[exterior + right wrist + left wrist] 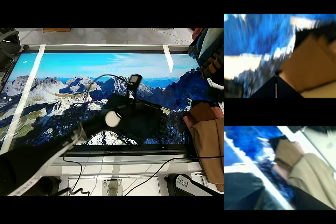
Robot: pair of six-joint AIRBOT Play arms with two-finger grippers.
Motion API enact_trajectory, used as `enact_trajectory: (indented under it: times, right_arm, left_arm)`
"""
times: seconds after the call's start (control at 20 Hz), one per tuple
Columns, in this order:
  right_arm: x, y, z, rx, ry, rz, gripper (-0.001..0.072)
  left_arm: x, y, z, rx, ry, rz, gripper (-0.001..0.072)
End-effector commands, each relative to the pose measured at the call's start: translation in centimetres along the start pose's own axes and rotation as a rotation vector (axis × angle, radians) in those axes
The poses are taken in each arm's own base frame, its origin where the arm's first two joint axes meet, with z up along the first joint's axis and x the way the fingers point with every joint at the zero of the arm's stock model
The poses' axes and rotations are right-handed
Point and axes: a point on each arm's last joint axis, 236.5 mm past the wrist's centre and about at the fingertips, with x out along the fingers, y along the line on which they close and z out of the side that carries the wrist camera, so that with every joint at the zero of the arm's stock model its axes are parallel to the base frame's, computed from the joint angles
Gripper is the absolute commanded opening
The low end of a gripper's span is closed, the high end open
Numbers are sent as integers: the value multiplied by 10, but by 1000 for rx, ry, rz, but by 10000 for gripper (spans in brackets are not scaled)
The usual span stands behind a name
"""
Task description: Fold the clothes and pants, and hang the long-sleeved shirts on hangers.
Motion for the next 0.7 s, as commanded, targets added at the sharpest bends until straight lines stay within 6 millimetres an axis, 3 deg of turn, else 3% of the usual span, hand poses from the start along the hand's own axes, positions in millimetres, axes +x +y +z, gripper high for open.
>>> enact_trajectory:
  times: [0.0, 0.05, 0.1, 0.15, 0.25, 0.45, 0.6, 0.65]
  right_arm:
    - [26, 52, -70, 18, 98, 454, 34]
    - [29, 71, -97, 21, 134, 576, 34]
    - [39, 76, -120, 60, 177, 598, 37]
    - [52, 75, -139, 107, 204, 583, 103]
    - [74, 69, -161, 262, 233, 520, 568]
    - [91, 68, -186, 400, 297, 482, 624]
    - [100, 96, -195, 420, 371, 549, 639]
    - [104, 110, -197, 419, 392, 575, 689]
  left_arm:
    - [-21, 46, 16, -2, 53, 45, 399]
    - [-27, 57, 17, -12, 71, 54, 399]
    - [-32, 67, 19, -22, 85, 64, 399]
    - [-35, 74, 19, -32, 93, 71, 399]
    - [-37, 81, 21, -41, 98, 78, 399]
    - [-36, 74, 15, -41, 116, 64, 399]
    - [-34, 69, 12, -37, 122, 56, 399]
    - [-34, 69, 11, -36, 123, 55, 399]
